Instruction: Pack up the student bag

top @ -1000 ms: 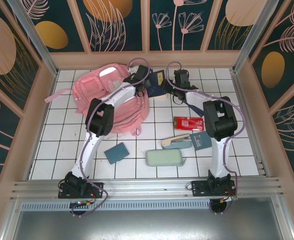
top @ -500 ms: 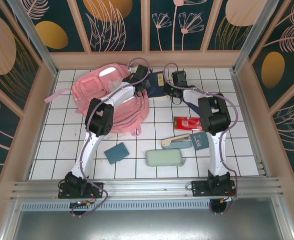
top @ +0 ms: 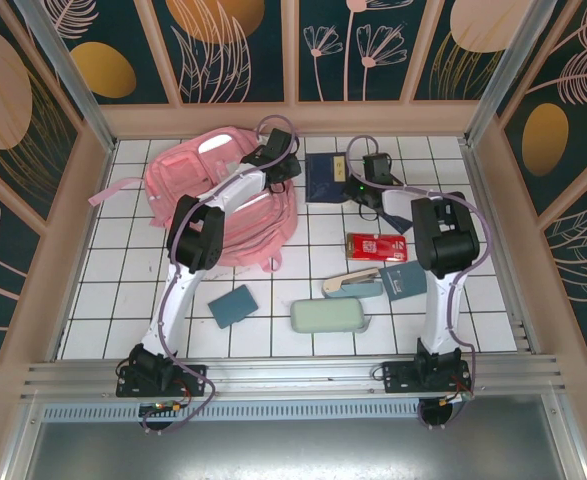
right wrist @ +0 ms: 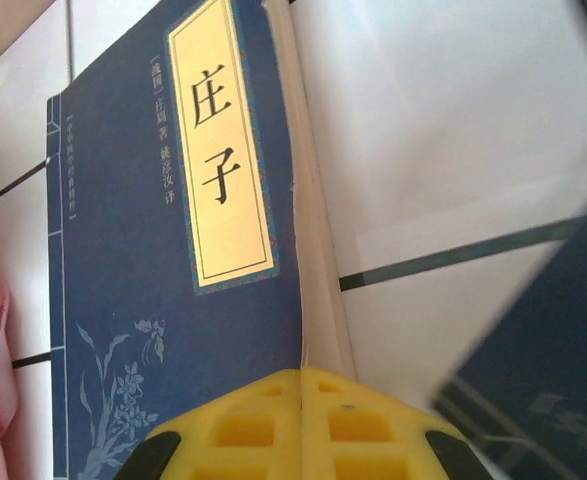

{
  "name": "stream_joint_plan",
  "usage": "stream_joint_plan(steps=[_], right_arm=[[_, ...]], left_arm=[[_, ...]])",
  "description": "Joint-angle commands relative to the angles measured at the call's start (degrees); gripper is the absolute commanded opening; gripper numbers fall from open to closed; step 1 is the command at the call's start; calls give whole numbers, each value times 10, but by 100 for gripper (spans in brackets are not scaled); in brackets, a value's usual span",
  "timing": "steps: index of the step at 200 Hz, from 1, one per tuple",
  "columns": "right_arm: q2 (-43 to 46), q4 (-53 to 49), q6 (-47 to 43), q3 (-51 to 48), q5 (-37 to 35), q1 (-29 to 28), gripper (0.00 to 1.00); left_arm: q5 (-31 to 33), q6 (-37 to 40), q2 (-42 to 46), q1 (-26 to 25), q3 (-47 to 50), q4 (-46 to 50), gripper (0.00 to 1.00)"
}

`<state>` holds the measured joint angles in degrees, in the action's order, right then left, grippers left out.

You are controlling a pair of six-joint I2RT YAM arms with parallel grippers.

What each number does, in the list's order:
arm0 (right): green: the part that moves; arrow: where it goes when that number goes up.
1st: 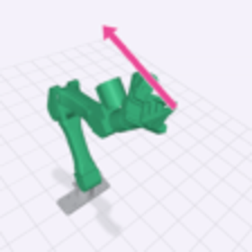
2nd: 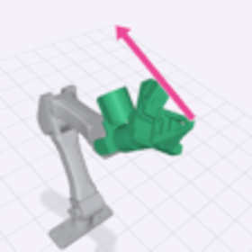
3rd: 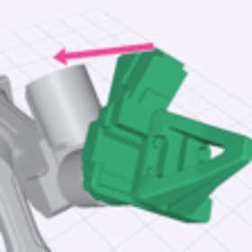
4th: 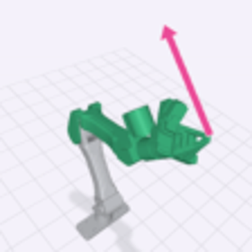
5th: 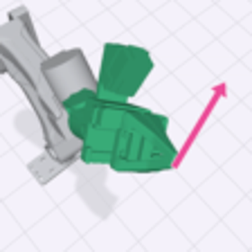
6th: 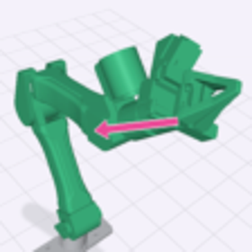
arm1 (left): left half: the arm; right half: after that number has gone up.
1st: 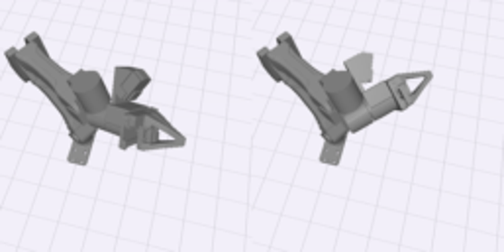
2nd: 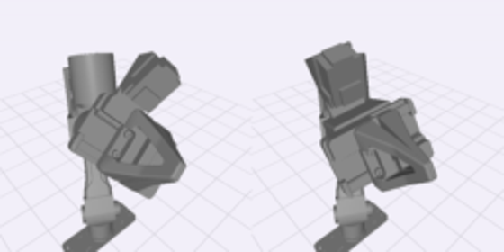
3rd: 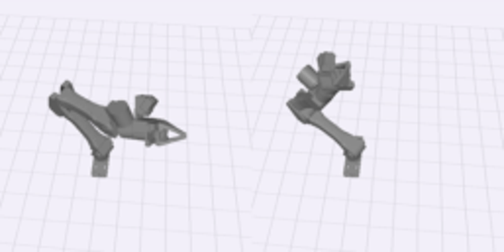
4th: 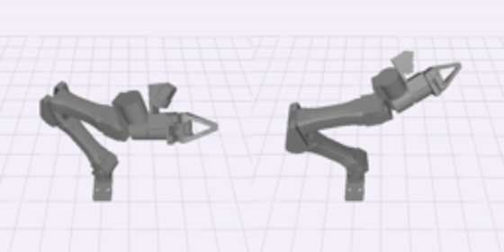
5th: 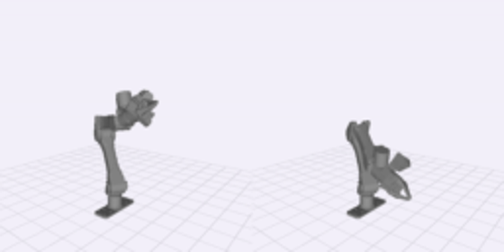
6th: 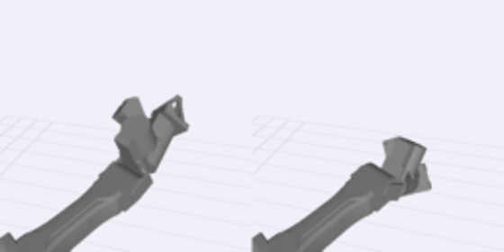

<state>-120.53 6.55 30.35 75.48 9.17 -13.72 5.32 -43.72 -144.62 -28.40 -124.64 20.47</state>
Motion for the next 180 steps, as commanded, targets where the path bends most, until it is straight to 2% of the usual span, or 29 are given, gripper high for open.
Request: stream_joint_plan(steps=[1,21,31,59,79,131,166,180], right_arm=[[21,10,-7,-9,11,9,1],[22,7,-20,-2,15,9,27],[24,4,-25,2,14,9,35],[24,-21,-41,19,-11,9,37],[5,-38,-44,37,-1,11,37],[-40,-68,-58,77,-18,10,37],[-68,-102,-58,104,-47,9,37],[-76,-102,-60,107,-38,8,37]], left_arm=[[-53,7,15,-15,10,-29,40],[-75,11,5,-17,8,-44,42],[-92,13,1,-17,8,-47,45],[-102,21,0,-24,17,-55,47],[-109,17,-7,-28,20,-56,48],[-73,27,-29,-36,22,-24,48],[-76,32,-38,-42,28,-24,48],[-82,32,-40,-45,29,-25,48]])
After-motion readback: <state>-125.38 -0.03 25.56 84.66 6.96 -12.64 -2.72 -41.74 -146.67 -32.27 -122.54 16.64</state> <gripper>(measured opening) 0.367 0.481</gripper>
